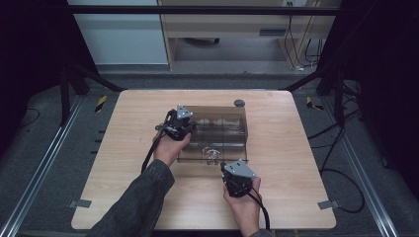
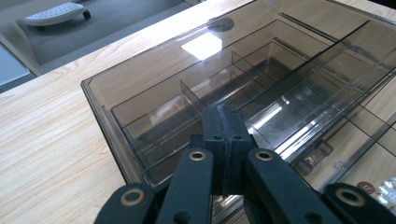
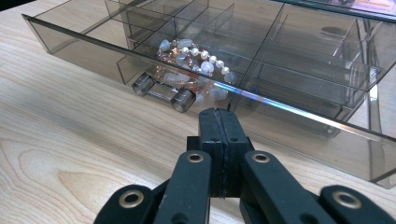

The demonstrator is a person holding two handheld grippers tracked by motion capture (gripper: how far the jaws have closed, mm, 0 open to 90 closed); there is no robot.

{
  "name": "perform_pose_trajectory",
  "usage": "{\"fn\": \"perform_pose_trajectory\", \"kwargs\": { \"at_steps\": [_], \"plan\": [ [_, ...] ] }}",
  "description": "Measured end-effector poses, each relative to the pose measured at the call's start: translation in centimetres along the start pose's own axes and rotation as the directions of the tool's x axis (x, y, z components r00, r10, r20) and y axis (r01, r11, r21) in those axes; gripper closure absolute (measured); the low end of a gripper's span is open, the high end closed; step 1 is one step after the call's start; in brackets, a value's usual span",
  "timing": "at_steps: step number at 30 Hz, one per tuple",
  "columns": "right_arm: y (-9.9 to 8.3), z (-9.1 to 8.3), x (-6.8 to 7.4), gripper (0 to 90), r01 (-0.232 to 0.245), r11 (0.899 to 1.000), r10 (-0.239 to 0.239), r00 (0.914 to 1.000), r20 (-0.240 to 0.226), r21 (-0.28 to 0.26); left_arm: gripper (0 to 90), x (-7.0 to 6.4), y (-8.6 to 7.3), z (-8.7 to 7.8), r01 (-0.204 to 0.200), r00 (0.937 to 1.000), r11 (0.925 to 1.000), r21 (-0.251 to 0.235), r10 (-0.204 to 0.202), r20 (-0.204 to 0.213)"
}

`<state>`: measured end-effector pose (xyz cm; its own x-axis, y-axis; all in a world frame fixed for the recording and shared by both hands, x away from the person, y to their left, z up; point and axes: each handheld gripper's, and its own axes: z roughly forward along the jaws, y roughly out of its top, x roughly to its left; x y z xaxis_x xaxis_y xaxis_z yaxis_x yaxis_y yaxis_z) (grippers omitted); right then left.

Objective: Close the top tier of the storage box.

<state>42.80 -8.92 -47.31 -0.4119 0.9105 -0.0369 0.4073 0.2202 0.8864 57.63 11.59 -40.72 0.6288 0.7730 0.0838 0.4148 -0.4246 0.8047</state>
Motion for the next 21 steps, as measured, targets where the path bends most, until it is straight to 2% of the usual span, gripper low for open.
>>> {"fn": "perform_pose_trajectory", "kwargs": {
  "at_steps": [7,21],
  "plan": [
    [0.2,-0.1,-0.02,90.0,-0.003,1.0,0.003,1.0,0.004,-0.013,89.9,0.03,0.09,0.0,0.001,1.0,1.0,0.006,-0.001,0.005],
    [0.49,-0.05,-0.19,90.0,-0.004,1.0,0.004,1.0,0.004,-0.03,89.9,-0.12,0.31,-0.07,-0.025,0.9997,0.9993,0.03,0.025,0.0]
  ]
}}
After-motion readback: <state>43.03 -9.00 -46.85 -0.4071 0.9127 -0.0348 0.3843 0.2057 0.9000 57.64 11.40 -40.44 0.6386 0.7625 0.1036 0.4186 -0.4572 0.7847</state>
